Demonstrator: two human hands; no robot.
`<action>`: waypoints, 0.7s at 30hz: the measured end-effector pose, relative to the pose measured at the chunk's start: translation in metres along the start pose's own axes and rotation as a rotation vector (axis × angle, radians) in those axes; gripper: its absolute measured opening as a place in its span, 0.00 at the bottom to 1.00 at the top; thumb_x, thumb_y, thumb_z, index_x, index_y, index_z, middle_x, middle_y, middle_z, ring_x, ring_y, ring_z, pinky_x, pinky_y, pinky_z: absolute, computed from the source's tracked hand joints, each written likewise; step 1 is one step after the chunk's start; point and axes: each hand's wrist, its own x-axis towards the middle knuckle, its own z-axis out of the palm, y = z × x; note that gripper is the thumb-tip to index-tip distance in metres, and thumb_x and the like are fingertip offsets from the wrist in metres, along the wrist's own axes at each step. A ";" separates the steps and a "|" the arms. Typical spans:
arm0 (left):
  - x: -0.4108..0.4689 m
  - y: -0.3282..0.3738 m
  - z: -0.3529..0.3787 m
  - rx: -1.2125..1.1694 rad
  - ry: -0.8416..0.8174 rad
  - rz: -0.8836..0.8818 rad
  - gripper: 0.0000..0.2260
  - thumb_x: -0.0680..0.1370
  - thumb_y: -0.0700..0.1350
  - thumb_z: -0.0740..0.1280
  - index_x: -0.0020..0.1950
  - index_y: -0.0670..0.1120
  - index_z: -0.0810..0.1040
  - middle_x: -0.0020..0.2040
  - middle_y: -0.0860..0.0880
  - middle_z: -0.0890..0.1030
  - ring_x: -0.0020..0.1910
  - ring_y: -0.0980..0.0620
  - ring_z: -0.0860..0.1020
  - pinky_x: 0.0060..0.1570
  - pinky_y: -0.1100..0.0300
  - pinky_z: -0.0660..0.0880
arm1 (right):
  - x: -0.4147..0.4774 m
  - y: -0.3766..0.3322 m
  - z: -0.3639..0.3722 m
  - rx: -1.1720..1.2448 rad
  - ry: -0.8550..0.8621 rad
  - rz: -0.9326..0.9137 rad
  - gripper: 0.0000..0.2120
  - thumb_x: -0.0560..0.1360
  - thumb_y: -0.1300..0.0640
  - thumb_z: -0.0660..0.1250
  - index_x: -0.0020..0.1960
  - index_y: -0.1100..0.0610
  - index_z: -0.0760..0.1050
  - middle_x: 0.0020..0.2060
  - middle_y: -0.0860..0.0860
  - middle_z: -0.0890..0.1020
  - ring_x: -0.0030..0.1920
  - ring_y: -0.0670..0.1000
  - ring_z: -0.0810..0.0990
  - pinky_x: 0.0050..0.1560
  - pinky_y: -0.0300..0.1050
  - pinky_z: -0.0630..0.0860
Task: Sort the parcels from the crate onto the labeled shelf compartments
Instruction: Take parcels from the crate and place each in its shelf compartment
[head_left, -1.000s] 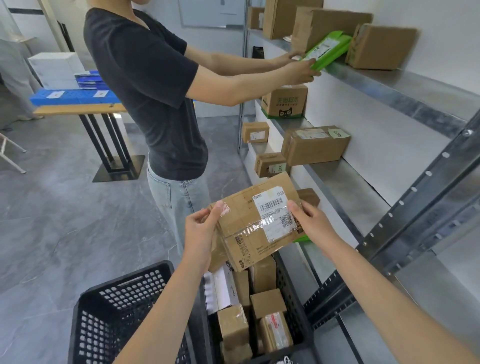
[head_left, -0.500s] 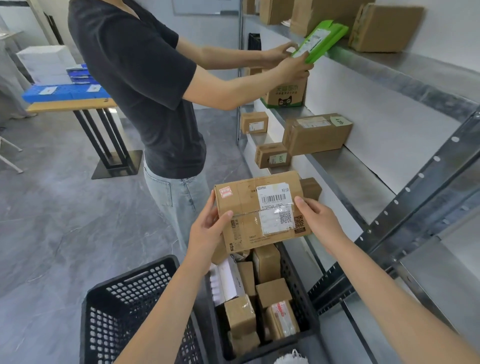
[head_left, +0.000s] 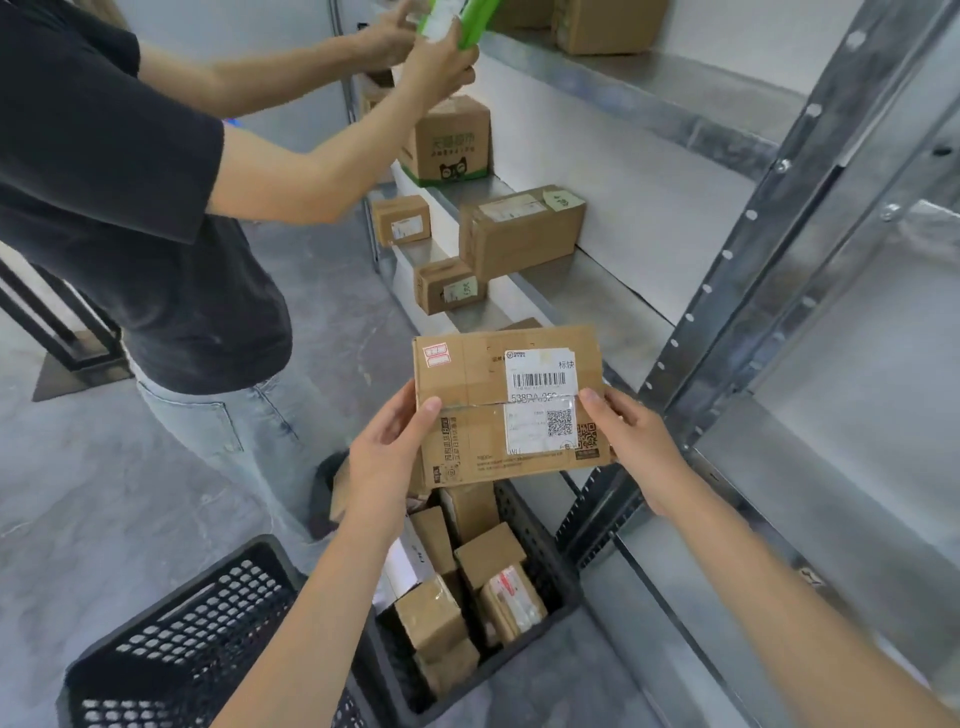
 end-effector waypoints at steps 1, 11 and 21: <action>-0.001 0.001 0.007 -0.011 -0.013 -0.003 0.33 0.62 0.62 0.79 0.66 0.57 0.78 0.61 0.51 0.83 0.60 0.48 0.81 0.61 0.43 0.76 | -0.002 0.003 -0.007 0.010 0.011 0.002 0.13 0.79 0.42 0.64 0.62 0.39 0.77 0.52 0.41 0.85 0.54 0.45 0.83 0.56 0.45 0.79; -0.038 0.004 0.080 0.084 -0.161 0.020 0.28 0.67 0.57 0.75 0.67 0.56 0.78 0.59 0.53 0.84 0.58 0.51 0.82 0.60 0.46 0.78 | -0.072 0.033 -0.087 0.178 0.192 -0.031 0.21 0.74 0.41 0.67 0.64 0.46 0.78 0.53 0.45 0.86 0.55 0.50 0.84 0.55 0.52 0.80; -0.182 -0.024 0.134 0.104 -0.305 0.018 0.17 0.74 0.50 0.74 0.62 0.58 0.80 0.56 0.54 0.84 0.56 0.55 0.83 0.60 0.49 0.78 | -0.237 0.087 -0.156 0.258 0.373 -0.050 0.20 0.76 0.42 0.67 0.65 0.47 0.78 0.54 0.46 0.85 0.54 0.46 0.84 0.53 0.47 0.80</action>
